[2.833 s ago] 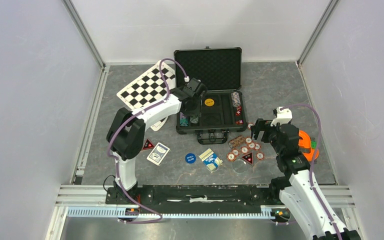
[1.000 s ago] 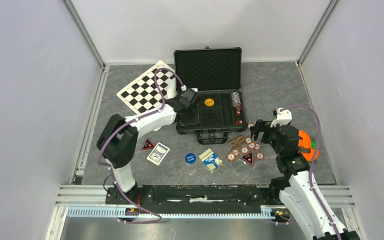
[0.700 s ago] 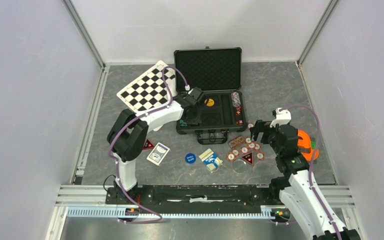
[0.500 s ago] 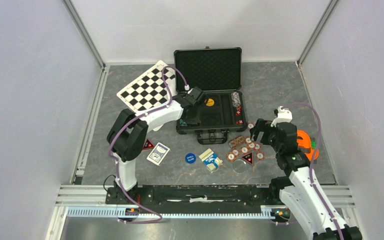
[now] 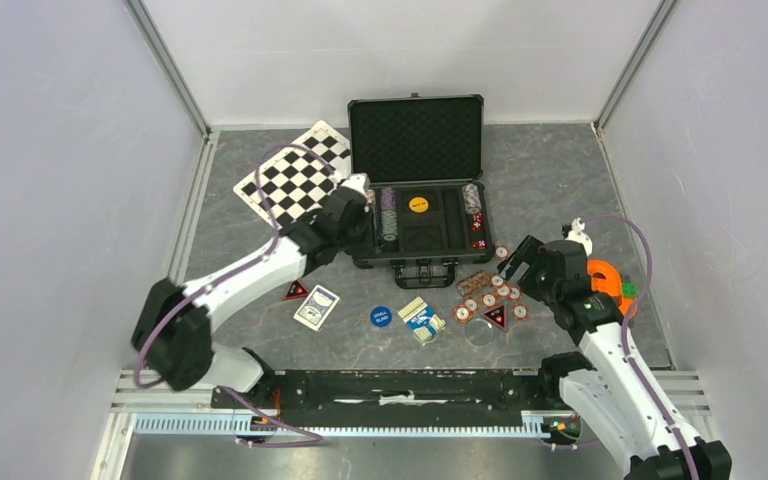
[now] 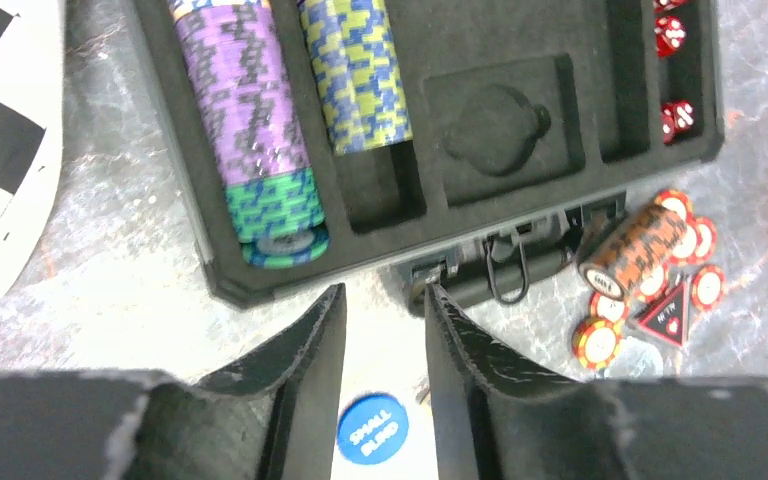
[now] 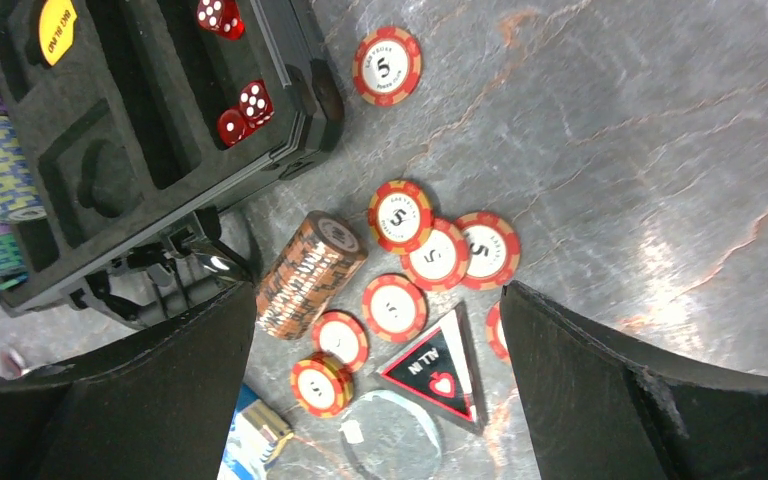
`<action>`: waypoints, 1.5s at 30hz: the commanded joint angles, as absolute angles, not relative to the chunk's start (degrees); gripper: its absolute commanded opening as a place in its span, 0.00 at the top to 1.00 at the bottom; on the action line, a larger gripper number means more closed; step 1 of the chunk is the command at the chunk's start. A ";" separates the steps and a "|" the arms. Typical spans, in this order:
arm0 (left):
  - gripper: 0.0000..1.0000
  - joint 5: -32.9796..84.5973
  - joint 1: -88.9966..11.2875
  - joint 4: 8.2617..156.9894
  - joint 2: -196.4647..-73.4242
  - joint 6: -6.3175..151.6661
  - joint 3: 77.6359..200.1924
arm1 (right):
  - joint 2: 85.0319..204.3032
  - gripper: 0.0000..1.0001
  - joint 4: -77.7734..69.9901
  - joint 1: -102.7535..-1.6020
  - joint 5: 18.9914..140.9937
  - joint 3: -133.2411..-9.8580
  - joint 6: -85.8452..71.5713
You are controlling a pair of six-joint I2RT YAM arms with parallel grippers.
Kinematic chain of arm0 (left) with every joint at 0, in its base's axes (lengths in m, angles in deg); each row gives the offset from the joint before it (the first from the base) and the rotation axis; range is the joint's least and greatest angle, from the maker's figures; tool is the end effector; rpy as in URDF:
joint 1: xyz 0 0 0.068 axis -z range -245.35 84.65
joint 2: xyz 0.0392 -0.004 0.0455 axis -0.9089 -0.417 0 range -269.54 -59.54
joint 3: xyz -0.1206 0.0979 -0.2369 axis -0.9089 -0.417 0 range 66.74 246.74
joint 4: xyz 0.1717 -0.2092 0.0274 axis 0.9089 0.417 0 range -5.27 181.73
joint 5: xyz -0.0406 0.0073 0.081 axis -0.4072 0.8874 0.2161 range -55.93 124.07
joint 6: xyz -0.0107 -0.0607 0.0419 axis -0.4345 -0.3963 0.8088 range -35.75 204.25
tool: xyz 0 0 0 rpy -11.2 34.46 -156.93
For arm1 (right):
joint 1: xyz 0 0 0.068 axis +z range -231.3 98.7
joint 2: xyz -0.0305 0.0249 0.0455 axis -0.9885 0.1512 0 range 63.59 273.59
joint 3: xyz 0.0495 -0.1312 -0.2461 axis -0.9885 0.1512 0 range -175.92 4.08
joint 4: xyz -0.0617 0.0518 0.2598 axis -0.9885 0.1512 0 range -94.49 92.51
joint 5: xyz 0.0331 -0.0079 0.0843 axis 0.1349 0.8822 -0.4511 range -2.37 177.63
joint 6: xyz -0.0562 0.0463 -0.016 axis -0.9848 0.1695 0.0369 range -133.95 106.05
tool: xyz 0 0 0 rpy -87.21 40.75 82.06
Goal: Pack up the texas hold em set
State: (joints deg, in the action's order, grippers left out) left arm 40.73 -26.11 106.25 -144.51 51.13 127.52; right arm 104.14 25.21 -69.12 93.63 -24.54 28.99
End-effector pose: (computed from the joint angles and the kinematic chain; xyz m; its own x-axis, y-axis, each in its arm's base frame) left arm 0.2752 -0.2152 0.2395 -0.7734 -0.0690 -0.6301 0.1708 0.9346 -0.3120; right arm 0.1736 0.0309 0.2074 -0.5663 0.5709 -0.5945 0.3446 0.8192 0.4584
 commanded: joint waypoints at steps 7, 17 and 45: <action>0.17 51.25 -26.24 95.60 -122.55 52.10 107.80 | 107.78 0.02 21.02 -63.73 91.52 -22.75 45.50; 0.00 58.96 -26.24 90.93 -101.79 55.79 95.54 | 113.54 0.10 19.22 -59.12 92.89 -22.52 54.81; 0.00 63.78 -26.24 90.80 -91.48 51.71 90.04 | 130.72 0.26 11.40 -53.62 98.94 -25.42 65.72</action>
